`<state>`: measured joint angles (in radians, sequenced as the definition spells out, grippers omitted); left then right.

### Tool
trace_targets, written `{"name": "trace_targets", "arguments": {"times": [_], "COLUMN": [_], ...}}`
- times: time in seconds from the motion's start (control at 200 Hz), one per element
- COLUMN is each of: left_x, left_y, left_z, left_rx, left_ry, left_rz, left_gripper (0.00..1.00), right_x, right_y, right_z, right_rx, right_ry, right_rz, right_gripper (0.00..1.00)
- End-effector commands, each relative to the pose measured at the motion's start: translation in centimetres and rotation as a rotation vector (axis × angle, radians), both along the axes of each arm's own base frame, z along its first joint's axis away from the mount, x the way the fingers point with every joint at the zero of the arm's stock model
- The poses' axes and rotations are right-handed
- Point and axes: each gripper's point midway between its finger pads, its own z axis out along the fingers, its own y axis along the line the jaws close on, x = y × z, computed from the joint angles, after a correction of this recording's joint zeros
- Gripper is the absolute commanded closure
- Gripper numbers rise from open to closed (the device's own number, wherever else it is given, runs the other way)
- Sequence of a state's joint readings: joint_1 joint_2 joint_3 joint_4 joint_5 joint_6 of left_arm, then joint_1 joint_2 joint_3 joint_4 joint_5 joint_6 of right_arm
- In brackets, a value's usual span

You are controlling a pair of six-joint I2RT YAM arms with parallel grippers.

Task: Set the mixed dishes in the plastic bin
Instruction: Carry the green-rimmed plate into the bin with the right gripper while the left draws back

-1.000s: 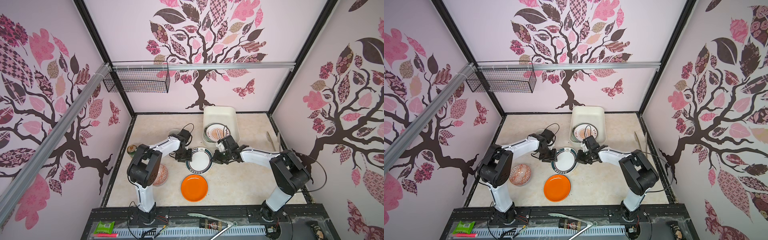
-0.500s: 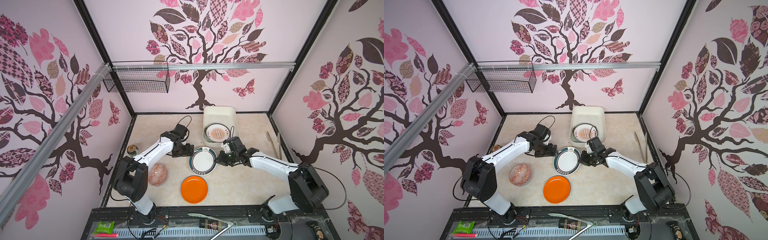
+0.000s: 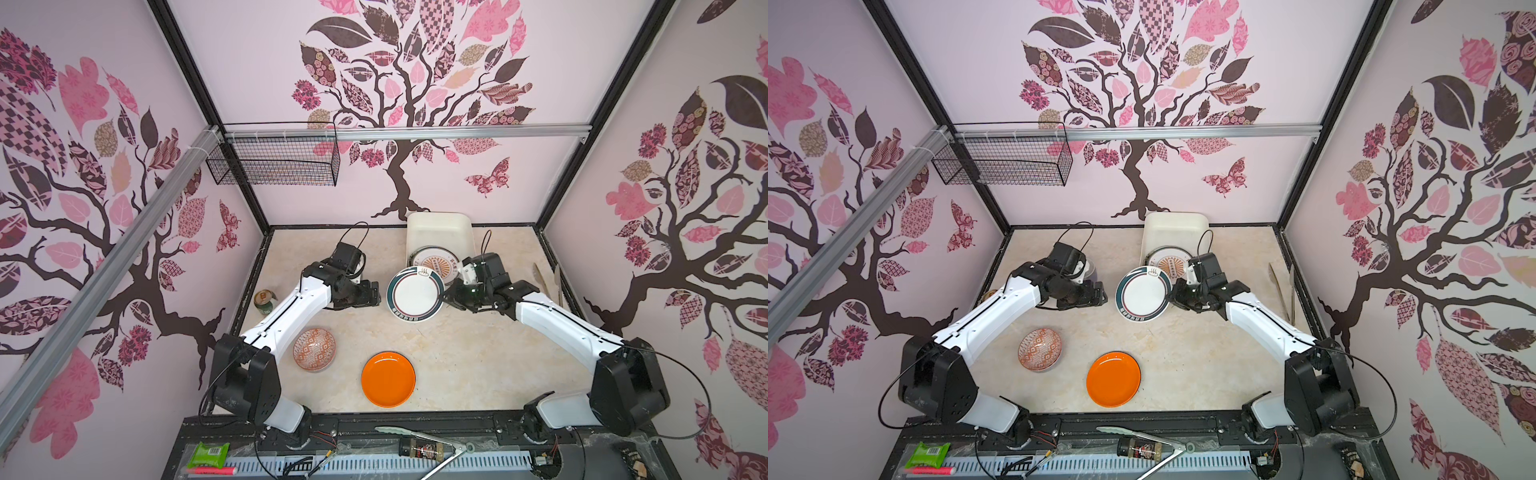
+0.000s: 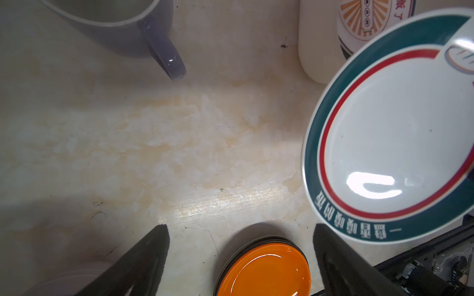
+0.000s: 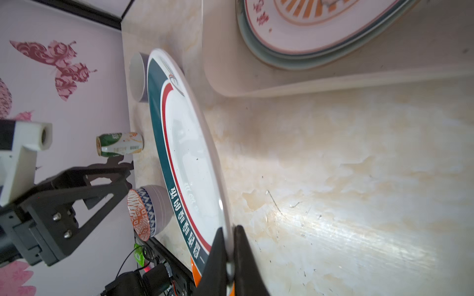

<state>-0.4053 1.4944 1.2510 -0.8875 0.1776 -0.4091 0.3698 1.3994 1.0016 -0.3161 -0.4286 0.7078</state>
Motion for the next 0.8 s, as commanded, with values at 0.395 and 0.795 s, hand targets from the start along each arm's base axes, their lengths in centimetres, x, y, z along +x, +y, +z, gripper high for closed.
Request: {"name": "trace_targets", "arguments": {"times": [0.395,0.795], "left_x": [-3.0,-3.4], "left_y": [1.1,1.2], "left_z": [-0.1,-1.9], "left_rx": [0.001,0.034], "left_ry": [0.067,0.144], "left_rz": [0.015,0.018], "left_gripper": [0.08,0.08], "right_x": [12.2,17.6], "right_y": [-4.8,-7.4], "right_z": [0.2,-5.7], "right_rx": [0.004,-0.021], "right_ry": [-0.059,0.022], "right_rz": [-0.088,-0.142], "right_gripper": [1.00,1.00]}}
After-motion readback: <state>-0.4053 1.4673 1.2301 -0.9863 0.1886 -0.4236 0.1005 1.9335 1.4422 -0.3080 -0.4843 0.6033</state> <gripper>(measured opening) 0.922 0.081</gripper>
